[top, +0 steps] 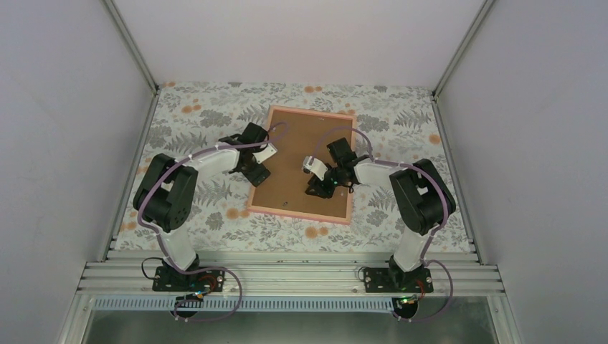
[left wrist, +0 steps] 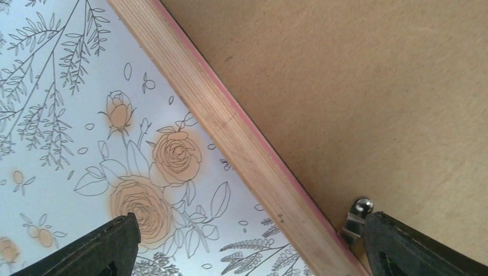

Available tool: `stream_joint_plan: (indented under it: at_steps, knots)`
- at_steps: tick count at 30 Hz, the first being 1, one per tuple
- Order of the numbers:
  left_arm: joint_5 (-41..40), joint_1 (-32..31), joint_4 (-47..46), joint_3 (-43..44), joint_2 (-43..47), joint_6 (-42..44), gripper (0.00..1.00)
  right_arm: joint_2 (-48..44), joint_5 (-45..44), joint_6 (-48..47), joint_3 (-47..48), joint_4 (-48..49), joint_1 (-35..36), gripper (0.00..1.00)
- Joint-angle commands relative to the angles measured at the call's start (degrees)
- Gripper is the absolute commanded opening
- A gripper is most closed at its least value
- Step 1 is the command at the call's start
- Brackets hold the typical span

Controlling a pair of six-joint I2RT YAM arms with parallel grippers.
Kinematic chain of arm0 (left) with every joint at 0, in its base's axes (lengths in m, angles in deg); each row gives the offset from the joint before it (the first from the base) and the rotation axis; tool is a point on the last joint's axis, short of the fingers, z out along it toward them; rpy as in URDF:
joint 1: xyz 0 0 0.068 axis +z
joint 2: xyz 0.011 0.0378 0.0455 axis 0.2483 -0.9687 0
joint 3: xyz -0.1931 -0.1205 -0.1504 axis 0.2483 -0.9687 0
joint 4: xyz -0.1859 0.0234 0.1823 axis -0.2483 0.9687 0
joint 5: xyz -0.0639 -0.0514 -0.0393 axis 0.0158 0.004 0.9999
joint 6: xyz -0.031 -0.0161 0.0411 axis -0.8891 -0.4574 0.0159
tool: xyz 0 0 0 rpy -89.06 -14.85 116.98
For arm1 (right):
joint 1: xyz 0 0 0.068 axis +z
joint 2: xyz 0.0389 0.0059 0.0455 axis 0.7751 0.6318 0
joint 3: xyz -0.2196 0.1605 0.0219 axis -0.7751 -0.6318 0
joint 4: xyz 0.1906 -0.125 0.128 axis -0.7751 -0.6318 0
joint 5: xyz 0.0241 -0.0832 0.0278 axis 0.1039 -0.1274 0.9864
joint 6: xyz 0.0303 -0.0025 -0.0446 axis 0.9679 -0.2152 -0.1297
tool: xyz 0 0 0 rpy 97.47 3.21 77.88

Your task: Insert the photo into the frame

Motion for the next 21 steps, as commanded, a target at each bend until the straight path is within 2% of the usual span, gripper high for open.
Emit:
stream_joint_plan:
  at_steps: [1, 5, 9, 12, 13, 16, 18, 21]
  knots:
    - [-5.51, 0.70, 4.39, 0.67, 0.20, 5.40, 0.94, 2.70, -8.59, -1.04, -2.83, -1.98, -0.79, 0.39]
    - [-4.84, 0.71, 5.03, 1.53, 0.22, 6.13, 0.90, 1.99, -9.41, -1.13, -3.80, -1.52, -1.11, 0.39]
    - [1.12, 0.72, 4.79, 2.99, 2.18, 5.70, 0.90, 1.51, -8.42, -0.33, -3.76, -1.82, -1.15, 0.39]
    - [9.08, 1.01, 3.22, 2.40, 6.43, 7.16, 0.91, 0.42, -5.44, 0.51, -2.46, -3.11, -1.15, 0.39]
    - [21.04, 1.83, 1.60, -0.15, 12.47, 10.86, 0.91, -1.05, -1.99, 1.45, -1.19, -4.00, -1.18, 0.41]
    - [32.64, 2.05, 1.37, -3.89, 18.02, 17.36, 0.91, -2.32, 0.65, 2.32, 0.16, -5.06, -1.09, 0.41]
    - [38.28, 1.47, 2.58, -6.32, 20.15, 21.84, 0.91, -2.82, 1.37, 2.96, 0.80, -5.61, -1.12, 0.41]
    - [41.57, -0.17, 4.85, -8.66, 20.06, 26.80, 0.88, -2.63, 2.02, 3.54, 1.59, -6.69, -1.11, 0.41]
